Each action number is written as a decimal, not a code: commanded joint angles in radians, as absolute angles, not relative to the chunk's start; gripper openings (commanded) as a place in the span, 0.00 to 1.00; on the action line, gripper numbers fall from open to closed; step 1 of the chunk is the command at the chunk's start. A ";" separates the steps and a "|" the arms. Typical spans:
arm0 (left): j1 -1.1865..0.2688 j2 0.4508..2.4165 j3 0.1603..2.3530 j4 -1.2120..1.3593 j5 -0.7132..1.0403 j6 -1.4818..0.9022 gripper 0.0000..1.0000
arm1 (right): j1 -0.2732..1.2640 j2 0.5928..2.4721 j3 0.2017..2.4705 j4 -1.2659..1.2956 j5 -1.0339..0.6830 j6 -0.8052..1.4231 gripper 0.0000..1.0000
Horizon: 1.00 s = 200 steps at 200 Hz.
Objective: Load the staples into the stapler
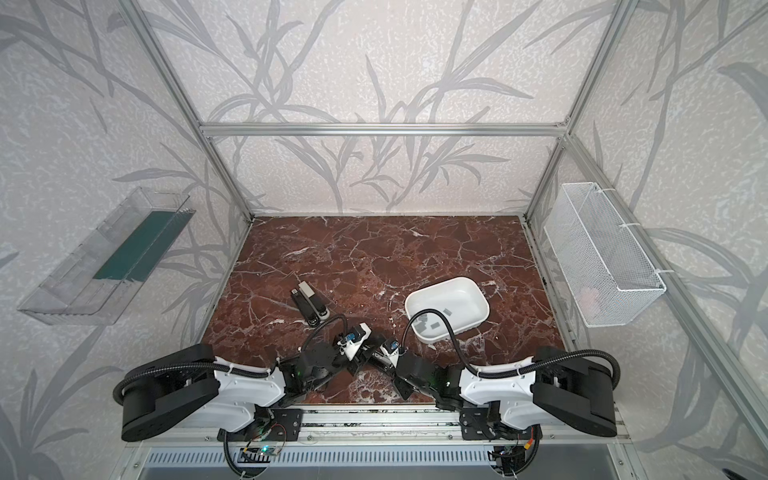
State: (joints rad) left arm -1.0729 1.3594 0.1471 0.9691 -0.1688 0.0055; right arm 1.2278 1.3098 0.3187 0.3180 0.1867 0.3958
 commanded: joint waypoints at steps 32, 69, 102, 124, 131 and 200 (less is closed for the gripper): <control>-1.173 1.456 0.118 0.997 -0.212 0.002 0.57 | 1.226 1.363 0.327 0.423 0.199 0.344 0.25; -1.255 1.591 0.143 1.075 -0.332 0.035 0.58 | 1.226 1.377 0.328 0.434 0.219 0.324 0.24; -1.301 1.739 0.108 1.338 -0.391 0.057 0.64 | 1.226 1.396 0.327 0.448 0.227 0.322 0.23; -1.304 1.781 0.100 1.389 -0.374 0.048 0.73 | 1.226 1.401 0.325 0.453 0.231 0.319 0.23; -1.305 1.779 0.105 1.380 -0.367 0.042 0.74 | 1.226 1.400 0.325 0.453 0.235 0.319 0.23; -1.307 1.670 0.118 1.249 -0.370 0.048 0.79 | 1.225 1.407 0.324 0.438 0.276 0.323 0.21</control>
State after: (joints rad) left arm -1.2938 1.7031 0.1150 1.3640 -0.4561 0.0933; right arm 1.2263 1.3903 0.3202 0.4408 0.2485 0.3237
